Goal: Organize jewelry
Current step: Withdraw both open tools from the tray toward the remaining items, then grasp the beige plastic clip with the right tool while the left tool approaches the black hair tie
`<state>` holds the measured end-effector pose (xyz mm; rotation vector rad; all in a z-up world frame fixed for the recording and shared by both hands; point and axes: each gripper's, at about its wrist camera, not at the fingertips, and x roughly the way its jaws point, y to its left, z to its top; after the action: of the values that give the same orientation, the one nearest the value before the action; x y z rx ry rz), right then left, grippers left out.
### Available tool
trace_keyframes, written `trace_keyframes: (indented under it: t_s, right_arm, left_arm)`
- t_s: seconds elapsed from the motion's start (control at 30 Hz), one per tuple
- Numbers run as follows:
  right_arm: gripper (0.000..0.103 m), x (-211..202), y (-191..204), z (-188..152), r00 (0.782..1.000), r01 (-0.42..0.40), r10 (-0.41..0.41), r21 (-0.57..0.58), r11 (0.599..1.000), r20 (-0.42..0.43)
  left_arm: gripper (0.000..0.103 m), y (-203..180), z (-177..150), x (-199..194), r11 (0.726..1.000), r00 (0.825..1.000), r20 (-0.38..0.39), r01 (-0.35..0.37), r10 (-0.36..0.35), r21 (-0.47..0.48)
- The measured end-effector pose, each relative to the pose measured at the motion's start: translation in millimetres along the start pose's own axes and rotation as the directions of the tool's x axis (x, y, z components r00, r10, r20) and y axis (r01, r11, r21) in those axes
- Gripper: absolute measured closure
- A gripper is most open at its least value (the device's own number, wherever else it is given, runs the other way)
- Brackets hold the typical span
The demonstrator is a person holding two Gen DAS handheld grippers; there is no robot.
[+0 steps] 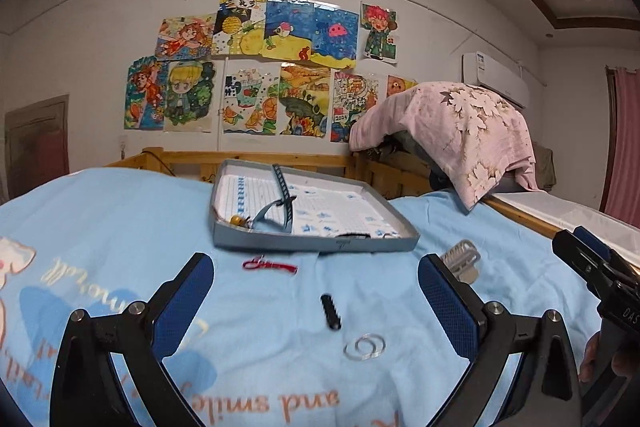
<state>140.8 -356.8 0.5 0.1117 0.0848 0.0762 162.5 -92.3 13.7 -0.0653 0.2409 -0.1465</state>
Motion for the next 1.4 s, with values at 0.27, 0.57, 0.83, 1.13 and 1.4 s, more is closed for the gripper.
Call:
trace_keyframes:
  t_s: [0.27,0.57,0.83,1.13,1.4]
  right_arm:
    - [0.002,-22,11,-17,1.0,0.022,-0.022,-0.04,0.999,0.008]
    - [0.002,-29,7,-33,0.998,0.059,-0.06,-0.029,0.998,-0.032]
    - [0.002,-22,7,-36,0.996,0.061,-0.063,-0.041,0.997,-0.066]
    - [0.002,-22,10,-43,0.996,0.004,-0.007,-0.038,0.999,-0.084]
    - [0.002,-25,2,-44,0.997,-0.012,0.012,0.003,1.0,-0.07]
  left_arm:
    - [0.0,-3,-24,-28,0.998,0.997,0.054,-0.061,0.059,0.033]
    - [0.0,12,-40,-34,0.997,0.996,0.044,-0.074,0.075,-0.023]
    - [0.0,19,-44,-36,0.997,0.996,0.051,-0.067,0.069,-0.05]
    - [0.0,16,-47,-36,0.998,0.997,0.028,-0.066,0.066,-0.019]
    - [0.0,12,-37,-24,0.998,0.997,-0.028,-0.069,0.069,-0.003]
